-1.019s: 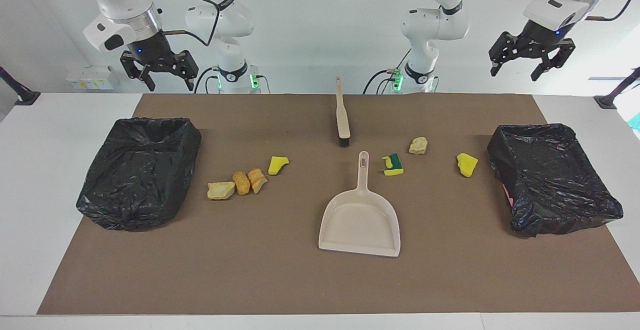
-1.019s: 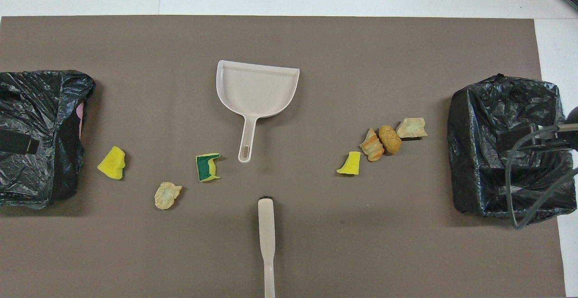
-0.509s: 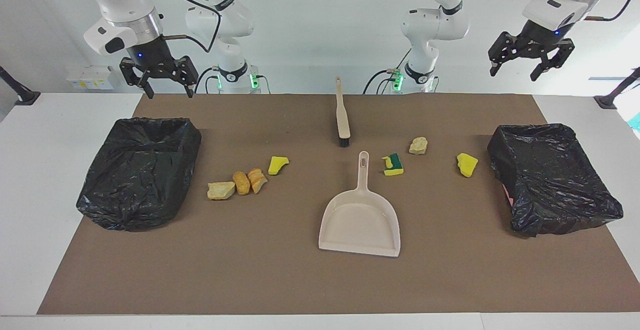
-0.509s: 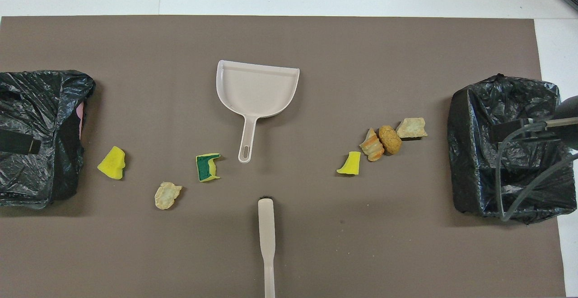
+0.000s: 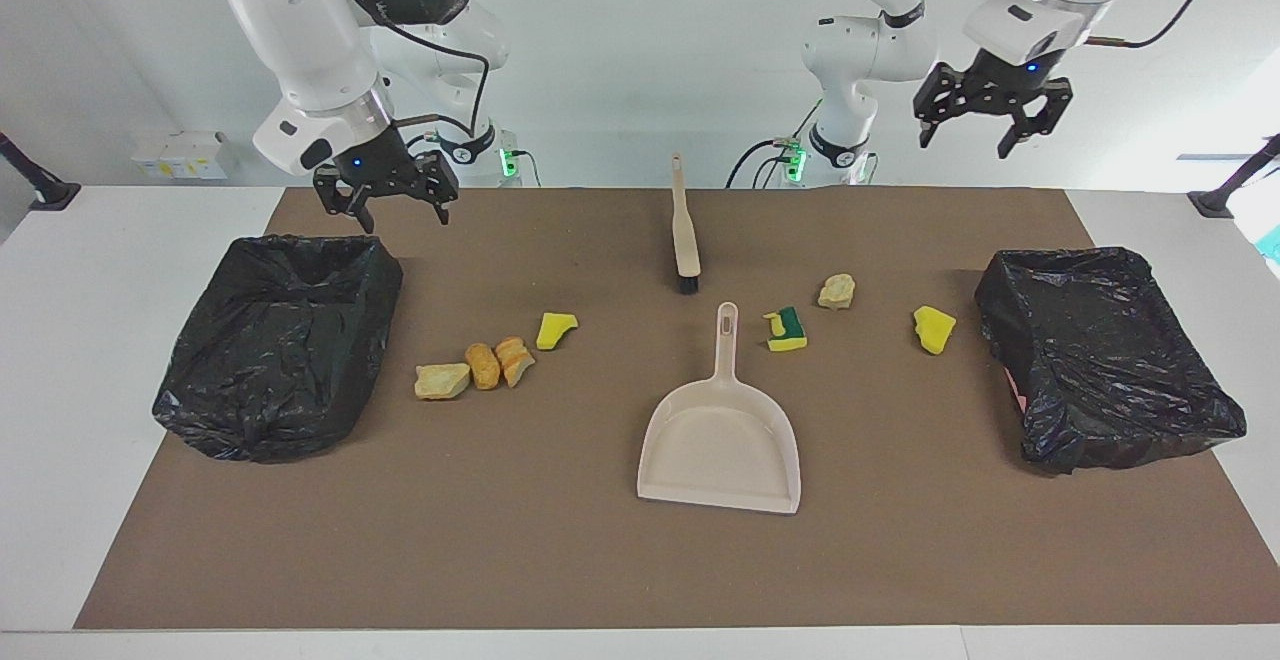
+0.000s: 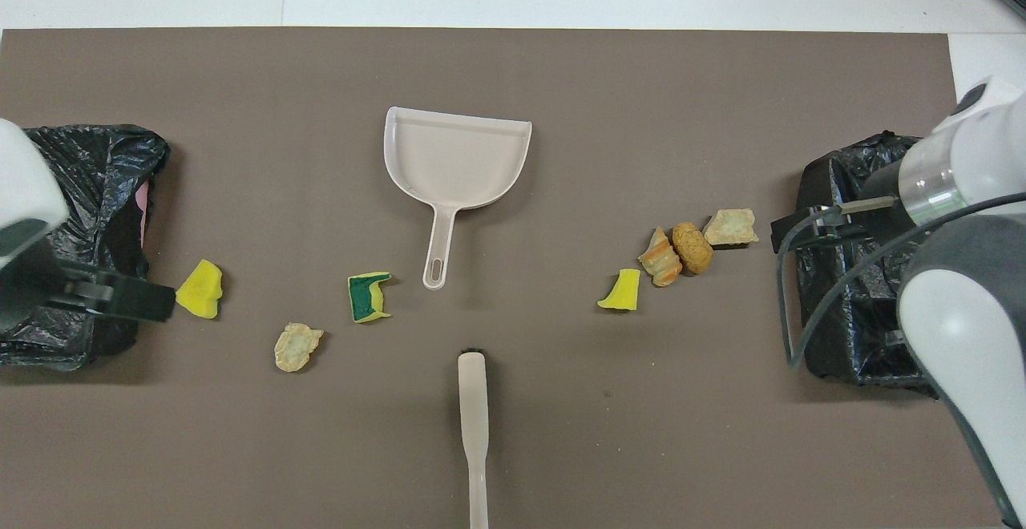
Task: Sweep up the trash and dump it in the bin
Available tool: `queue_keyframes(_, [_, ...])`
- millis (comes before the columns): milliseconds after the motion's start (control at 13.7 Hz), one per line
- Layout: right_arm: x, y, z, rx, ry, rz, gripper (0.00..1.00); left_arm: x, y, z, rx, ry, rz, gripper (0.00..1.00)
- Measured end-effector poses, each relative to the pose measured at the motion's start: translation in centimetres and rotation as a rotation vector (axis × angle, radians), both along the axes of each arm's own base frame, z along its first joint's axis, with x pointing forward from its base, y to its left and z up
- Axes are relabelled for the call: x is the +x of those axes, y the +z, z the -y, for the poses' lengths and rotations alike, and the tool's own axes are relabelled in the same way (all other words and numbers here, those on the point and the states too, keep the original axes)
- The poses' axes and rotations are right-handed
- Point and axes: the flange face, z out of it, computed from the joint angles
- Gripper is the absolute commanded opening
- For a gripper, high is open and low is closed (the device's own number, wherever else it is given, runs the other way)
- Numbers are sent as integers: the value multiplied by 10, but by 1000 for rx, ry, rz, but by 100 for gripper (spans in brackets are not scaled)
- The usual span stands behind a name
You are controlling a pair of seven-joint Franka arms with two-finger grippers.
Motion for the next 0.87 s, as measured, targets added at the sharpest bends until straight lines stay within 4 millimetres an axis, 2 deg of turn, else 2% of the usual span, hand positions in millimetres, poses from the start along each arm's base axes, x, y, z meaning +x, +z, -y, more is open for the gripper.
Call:
queue_keyframes(218, [11,-23,-41,29,-20,-10,100,-60,-47,63,19,34,-10,100])
queue_keyframes(437, [17,-47,-86,41,-3,-24,100,-114,-108,117,42,76,-14,100])
queue_keyframes(582, [22,-59,-115,63,-17,-36,100,-136,-136,138,50,69,-14,100])
queue_keyframes(873, [30,-79,-184,98,-70,-31,100,-169,-173,164,43,62,4,100])
